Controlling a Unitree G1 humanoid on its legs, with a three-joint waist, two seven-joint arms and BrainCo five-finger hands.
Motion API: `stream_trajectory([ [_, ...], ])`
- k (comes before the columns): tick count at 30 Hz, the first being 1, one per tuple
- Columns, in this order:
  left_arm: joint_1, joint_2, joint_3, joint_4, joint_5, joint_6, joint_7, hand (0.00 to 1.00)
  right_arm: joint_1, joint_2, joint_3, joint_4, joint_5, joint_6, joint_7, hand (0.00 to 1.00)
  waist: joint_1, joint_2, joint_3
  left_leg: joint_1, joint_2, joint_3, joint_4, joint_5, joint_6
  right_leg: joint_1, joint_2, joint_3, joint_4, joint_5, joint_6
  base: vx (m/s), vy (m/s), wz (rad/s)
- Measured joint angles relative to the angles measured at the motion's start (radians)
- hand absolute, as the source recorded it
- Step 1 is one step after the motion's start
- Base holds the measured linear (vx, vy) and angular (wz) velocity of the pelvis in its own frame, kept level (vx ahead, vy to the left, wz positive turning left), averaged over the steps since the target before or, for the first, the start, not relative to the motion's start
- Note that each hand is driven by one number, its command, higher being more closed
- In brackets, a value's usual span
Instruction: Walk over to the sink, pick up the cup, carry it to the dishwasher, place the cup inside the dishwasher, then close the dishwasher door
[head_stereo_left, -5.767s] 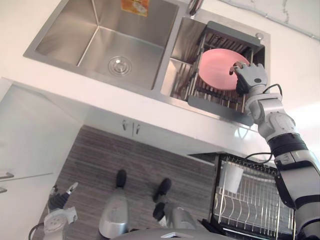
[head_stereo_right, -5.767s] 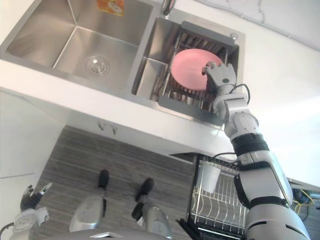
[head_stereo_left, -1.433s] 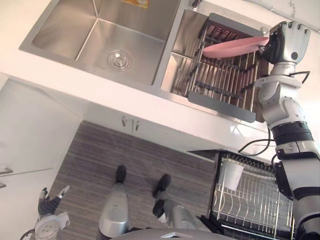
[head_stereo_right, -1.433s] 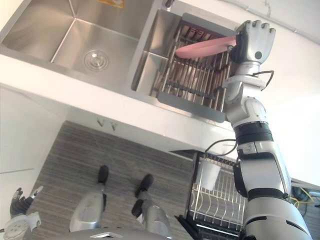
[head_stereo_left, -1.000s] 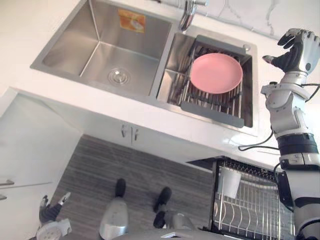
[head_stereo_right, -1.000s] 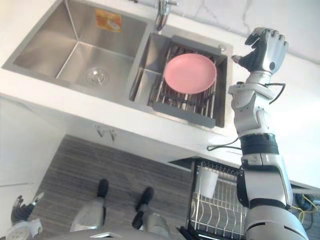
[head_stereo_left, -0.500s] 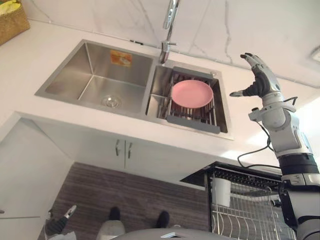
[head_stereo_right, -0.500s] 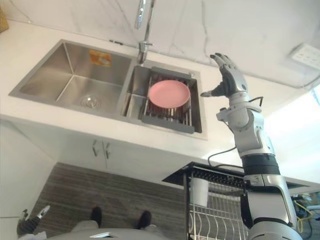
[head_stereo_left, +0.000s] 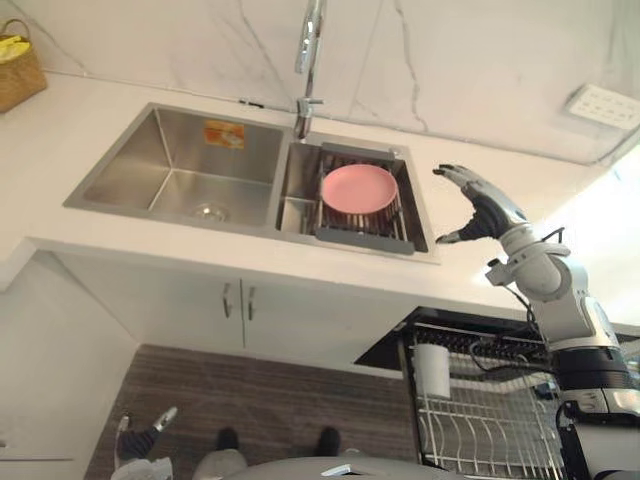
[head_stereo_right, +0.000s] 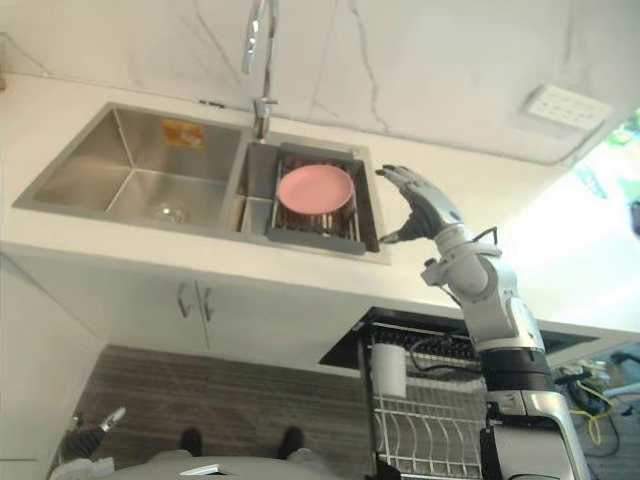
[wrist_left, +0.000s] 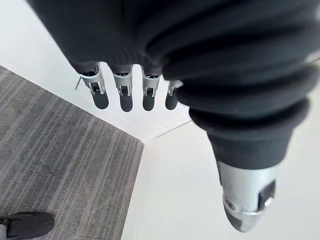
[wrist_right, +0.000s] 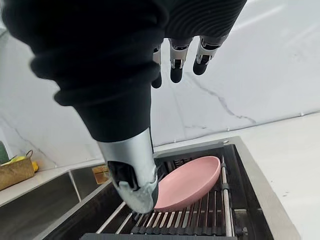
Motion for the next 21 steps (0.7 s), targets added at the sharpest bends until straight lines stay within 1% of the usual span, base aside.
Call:
stream_trajectory([
  [3, 0.003, 0.000, 0.009, 0.007, 0.017, 0.000, 0.000, 0.00, 0.000, 0.025, 0.003, 0.003, -0.061, 0.001, -0.030, 0.00, 0.006, 0.012, -0.006, -0.008, -0.002, -0.019, 0.000, 0.012, 0.003, 0.012, -0.004, -0.028, 0.000, -0.007, 0.009, 0.08, 0.016, 0.36],
  [4, -0.002, 0.000, 0.021, 0.007, 0.017, 0.000, 0.000, 0.00, 0.000, 0.027, 0.004, 0.014, -0.080, 0.002, -0.050, 0.00, 0.009, 0.012, -0.007, -0.013, -0.004, -0.031, 0.000, 0.017, -0.002, 0.017, -0.007, -0.045, 0.000, -0.007, 0.011, 0.10, 0.014, 0.40],
  [7, -0.009, 0.004, 0.035, 0.006, 0.017, 0.000, 0.000, 0.00, -0.015, 0.028, 0.008, 0.071, -0.112, 0.023, -0.096, 0.00, 0.026, 0.007, -0.007, -0.026, -0.010, -0.054, 0.001, 0.025, 0.006, 0.020, -0.011, -0.066, 0.001, -0.004, 0.017, 0.11, 0.017, 0.31],
  [8, -0.008, 0.004, 0.035, 0.006, 0.017, 0.000, 0.000, 0.00, -0.047, 0.028, 0.030, 0.110, -0.131, 0.042, -0.117, 0.00, 0.032, 0.007, -0.007, -0.030, -0.015, -0.057, 0.001, 0.026, 0.006, 0.011, -0.014, -0.066, 0.001, -0.004, 0.017, 0.12, 0.028, 0.15],
  [11, -0.009, 0.007, 0.034, 0.003, 0.017, 0.000, 0.000, 0.00, -0.085, 0.050, 0.042, 0.153, -0.161, 0.065, -0.154, 0.00, 0.040, 0.005, -0.005, -0.044, -0.019, -0.058, 0.001, 0.026, 0.005, -0.001, -0.017, -0.066, 0.001, -0.003, 0.018, 0.07, 0.023, 0.06],
  [13, -0.011, 0.018, 0.034, -0.007, 0.016, 0.005, -0.001, 0.00, -0.104, 0.058, 0.056, 0.190, -0.187, 0.092, -0.195, 0.00, 0.058, -0.005, 0.003, -0.054, -0.020, -0.061, 0.001, 0.028, 0.004, -0.010, -0.017, -0.067, 0.001, -0.002, 0.019, 0.02, 0.015, 0.04],
  [15, -0.012, 0.027, 0.034, -0.008, 0.015, 0.006, -0.001, 0.00, -0.126, 0.058, 0.074, 0.218, -0.192, 0.117, -0.218, 0.00, 0.061, -0.012, 0.013, -0.065, -0.019, -0.068, 0.001, 0.032, 0.006, -0.023, -0.017, -0.070, 0.012, -0.002, 0.019, -0.04, 0.016, 0.08],
  [17, -0.014, 0.031, 0.034, -0.010, 0.013, 0.006, -0.002, 0.00, -0.151, 0.058, 0.077, 0.240, -0.198, 0.135, -0.230, 0.00, 0.062, -0.018, 0.021, -0.087, -0.019, -0.071, 0.000, 0.038, 0.011, -0.048, -0.019, -0.071, 0.024, -0.004, 0.018, -0.05, 0.025, 0.10],
  [18, -0.018, 0.035, 0.034, -0.010, 0.010, 0.007, -0.004, 0.00, -0.162, 0.058, 0.077, 0.243, -0.199, 0.150, -0.240, 0.00, 0.062, -0.021, 0.040, -0.092, -0.020, -0.076, 0.000, 0.038, 0.008, -0.051, -0.021, -0.075, 0.027, -0.004, 0.017, -0.06, 0.030, 0.12],
  [21, -0.022, 0.043, 0.034, -0.012, -0.006, 0.007, -0.014, 0.00, -0.163, 0.058, 0.082, 0.258, -0.201, 0.168, -0.245, 0.00, 0.068, -0.024, 0.052, -0.101, -0.023, -0.075, 0.000, 0.041, 0.008, -0.055, -0.027, -0.080, 0.028, -0.013, 0.014, -0.05, 0.035, 0.07],
])
